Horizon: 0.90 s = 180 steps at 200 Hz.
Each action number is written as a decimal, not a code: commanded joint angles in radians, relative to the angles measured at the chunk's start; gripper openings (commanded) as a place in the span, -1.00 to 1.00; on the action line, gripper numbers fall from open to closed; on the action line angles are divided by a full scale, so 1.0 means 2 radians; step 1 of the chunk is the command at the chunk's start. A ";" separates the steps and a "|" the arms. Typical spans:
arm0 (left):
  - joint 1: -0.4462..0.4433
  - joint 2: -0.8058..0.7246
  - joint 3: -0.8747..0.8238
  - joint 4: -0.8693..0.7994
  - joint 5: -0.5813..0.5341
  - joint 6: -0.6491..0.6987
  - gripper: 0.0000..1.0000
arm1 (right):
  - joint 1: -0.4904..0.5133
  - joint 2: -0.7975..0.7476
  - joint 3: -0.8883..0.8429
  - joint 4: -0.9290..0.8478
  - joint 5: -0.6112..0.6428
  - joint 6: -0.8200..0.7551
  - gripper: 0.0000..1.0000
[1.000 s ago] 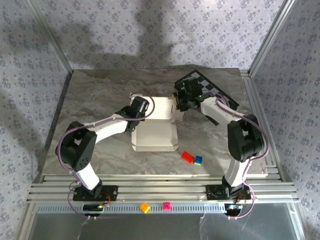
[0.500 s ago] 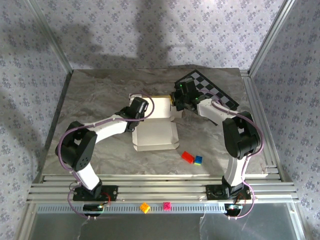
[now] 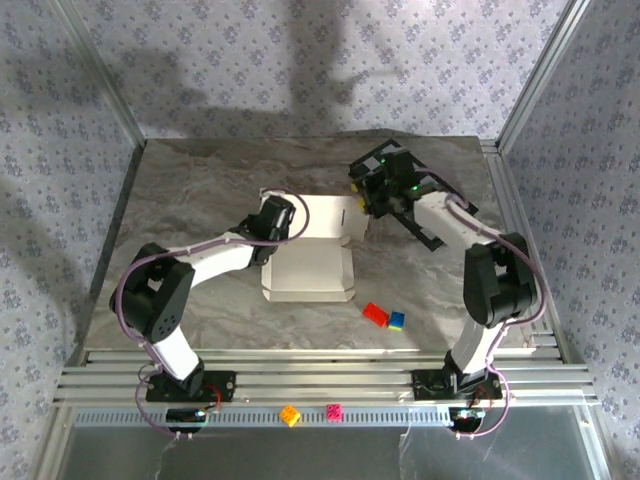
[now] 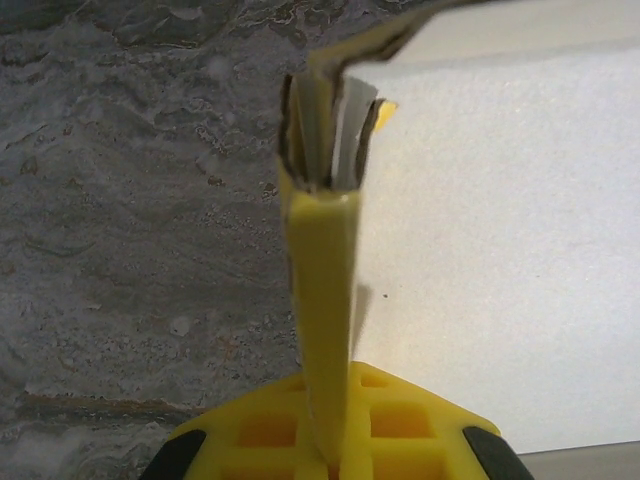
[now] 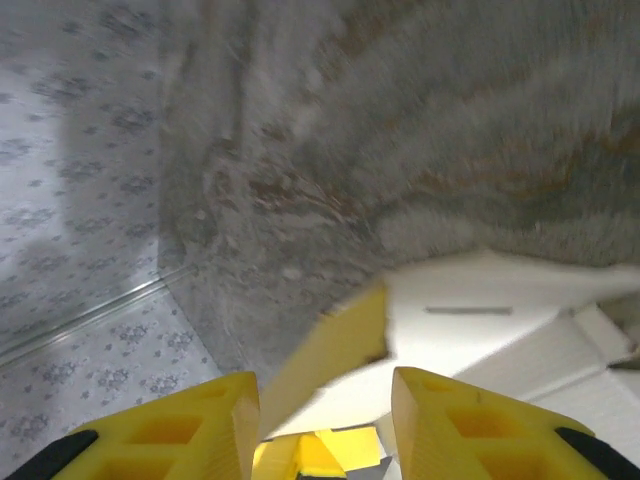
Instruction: Fold the paper box
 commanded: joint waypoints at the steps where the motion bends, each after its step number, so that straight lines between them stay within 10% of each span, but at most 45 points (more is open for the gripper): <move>1: -0.001 -0.024 -0.006 0.026 -0.004 0.039 -1.00 | -0.023 -0.030 0.053 -0.096 -0.016 -0.156 -0.10; 180: 0.000 -0.030 -0.009 0.040 -0.002 0.046 -1.00 | 0.021 0.109 0.180 -0.200 -0.050 -0.232 -0.18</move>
